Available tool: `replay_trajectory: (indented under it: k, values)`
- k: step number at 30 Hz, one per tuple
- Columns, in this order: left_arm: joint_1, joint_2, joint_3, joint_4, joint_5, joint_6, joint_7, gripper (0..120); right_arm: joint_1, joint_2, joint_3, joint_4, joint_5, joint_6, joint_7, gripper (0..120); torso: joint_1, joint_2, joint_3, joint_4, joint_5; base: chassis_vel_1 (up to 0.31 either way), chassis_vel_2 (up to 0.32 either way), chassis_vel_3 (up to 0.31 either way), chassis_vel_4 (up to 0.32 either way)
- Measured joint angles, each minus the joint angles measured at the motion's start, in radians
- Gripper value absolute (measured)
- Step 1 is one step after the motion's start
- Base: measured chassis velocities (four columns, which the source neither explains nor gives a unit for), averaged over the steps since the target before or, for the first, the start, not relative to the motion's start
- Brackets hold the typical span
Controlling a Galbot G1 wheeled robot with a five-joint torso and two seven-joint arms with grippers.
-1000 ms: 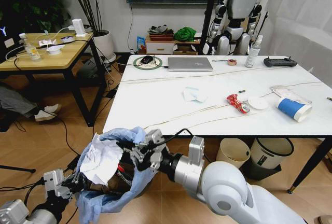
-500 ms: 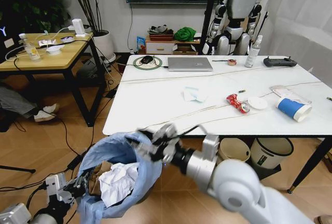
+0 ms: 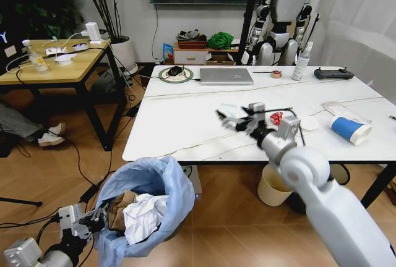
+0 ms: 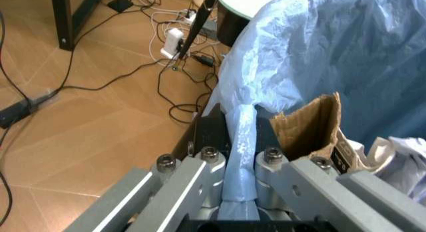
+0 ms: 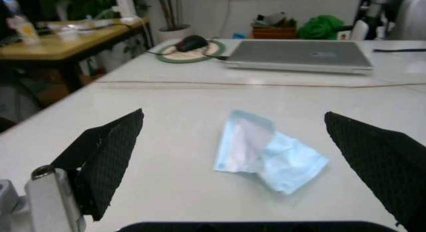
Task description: Pick up the trash bin and place the trash from the table into it.
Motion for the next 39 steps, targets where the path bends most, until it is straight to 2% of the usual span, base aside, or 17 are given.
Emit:
replay_trajectory:
  k: [5,11,16,20,24,25,27,30,35,36,39]
  values:
    - [0.001,-0.003,-0.005,0.000,-0.001,0.000,0.002,0,0.089,0.059,-0.028,-0.157,-0.028,-0.002,-0.046,100,0.000,0.000,0.000,0.0003,-0.0003,0.000,0.000,0.000,0.000]
    - [0.002,-0.007,-0.009,-0.001,-0.001,-0.001,0.003,0,0.128,0.112,-0.057,-0.276,-0.043,0.014,-0.076,100,0.000,0.000,0.000,0.0003,-0.0004,0.000,0.000,0.000,0.000]
    - [0.002,-0.009,-0.013,-0.002,-0.001,-0.001,0.003,0,0.146,0.127,-0.067,-0.327,-0.058,0.024,-0.088,100,0.000,0.000,0.000,0.0003,-0.0004,0.000,0.000,0.000,0.000]
    - [0.003,-0.012,-0.015,-0.004,-0.001,-0.002,0.004,0,0.155,0.127,-0.077,-0.380,-0.081,0.045,-0.108,86,0.000,0.000,0.000,0.0002,-0.0004,0.000,0.000,0.000,0.000]
    - [0.002,-0.012,-0.017,-0.004,-0.001,-0.002,0.004,0,0.149,0.124,-0.081,-0.381,-0.083,0.048,-0.110,72,0.000,0.000,0.000,0.0002,-0.0004,0.000,0.000,0.000,0.000]
    - [0.002,-0.012,-0.017,-0.004,-0.001,-0.002,0.004,0,0.148,0.123,-0.082,-0.381,-0.083,0.048,-0.110,72,0.000,0.000,0.000,0.0001,-0.0004,0.000,0.000,0.000,0.000]
    - [0.002,-0.012,-0.017,-0.004,-0.002,-0.002,0.004,0,0.144,0.123,-0.086,-0.380,-0.084,0.049,-0.110,58,0.000,0.000,0.000,0.0001,-0.0004,0.000,0.000,0.000,0.000]
    - [0.002,-0.012,-0.018,-0.004,-0.002,-0.002,0.004,0,0.143,0.123,-0.087,-0.380,-0.084,0.049,-0.110,53,0.000,0.000,0.000,0.0001,-0.0004,0.000,0.000,0.000,0.000]
    - [0.001,-0.010,-0.022,-0.005,-0.006,-0.003,0.004,0,0.142,0.116,-0.094,-0.376,-0.084,0.049,-0.110,30,0.000,0.000,0.000,0.0002,-0.0004,0.000,0.000,0.000,0.000]
    - [0.001,-0.010,-0.022,-0.005,-0.006,-0.003,0.004,0,0.142,0.116,-0.094,-0.376,-0.084,0.049,-0.110,30,0.000,0.000,0.000,0.0002,-0.0004,0.000,0.000,0.000,0.000]
    - [-0.001,-0.010,-0.022,-0.005,-0.006,-0.003,0.004,0,0.140,0.110,-0.096,-0.375,-0.085,0.049,-0.110,19,0.000,0.000,0.000,0.0002,-0.0004,0.000,0.000,0.000,0.000]
